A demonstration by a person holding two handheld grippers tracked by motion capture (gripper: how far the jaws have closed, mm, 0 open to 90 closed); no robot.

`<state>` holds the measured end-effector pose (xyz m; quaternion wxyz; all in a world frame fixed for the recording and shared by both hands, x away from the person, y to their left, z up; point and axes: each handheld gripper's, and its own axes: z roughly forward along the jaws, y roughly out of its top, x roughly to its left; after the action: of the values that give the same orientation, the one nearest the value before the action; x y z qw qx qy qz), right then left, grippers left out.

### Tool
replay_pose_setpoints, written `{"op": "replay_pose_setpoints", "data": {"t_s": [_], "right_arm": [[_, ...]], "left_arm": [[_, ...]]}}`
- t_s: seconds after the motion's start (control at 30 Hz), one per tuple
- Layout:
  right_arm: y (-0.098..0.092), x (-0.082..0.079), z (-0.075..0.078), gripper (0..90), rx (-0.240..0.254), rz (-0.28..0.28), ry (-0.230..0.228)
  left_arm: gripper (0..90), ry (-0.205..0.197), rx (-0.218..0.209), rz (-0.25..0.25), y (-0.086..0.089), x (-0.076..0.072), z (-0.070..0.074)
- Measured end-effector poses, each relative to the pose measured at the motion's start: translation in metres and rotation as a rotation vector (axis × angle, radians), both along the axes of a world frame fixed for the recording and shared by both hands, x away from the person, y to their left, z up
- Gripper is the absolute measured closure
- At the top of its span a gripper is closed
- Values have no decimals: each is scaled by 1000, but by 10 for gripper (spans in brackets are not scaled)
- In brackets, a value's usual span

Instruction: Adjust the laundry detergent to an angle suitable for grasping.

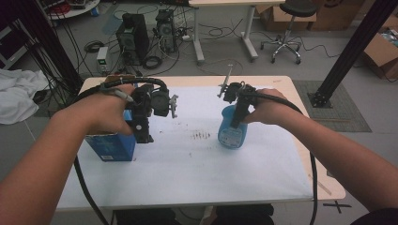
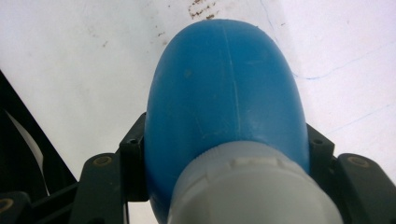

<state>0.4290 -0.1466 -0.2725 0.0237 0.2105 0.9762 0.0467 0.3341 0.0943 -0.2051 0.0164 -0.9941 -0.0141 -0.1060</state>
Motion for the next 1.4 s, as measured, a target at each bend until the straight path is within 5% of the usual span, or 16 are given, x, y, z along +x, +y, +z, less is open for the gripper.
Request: {"op": "replay_pose_setpoints", "data": {"t_s": [0.53,0.87,1.4], "right_arm": [[9,1,-15,382,-10,-130,-31],[13,0,-22,382,15,-122,-7],[13,-5,-24,374,39,-115,-40]], "left_arm": [[3,-4,8,8,3,-3,-3],[3,-3,6,14,6,-3,-4],[3,9,-1,10,7,-3,-11]]}}
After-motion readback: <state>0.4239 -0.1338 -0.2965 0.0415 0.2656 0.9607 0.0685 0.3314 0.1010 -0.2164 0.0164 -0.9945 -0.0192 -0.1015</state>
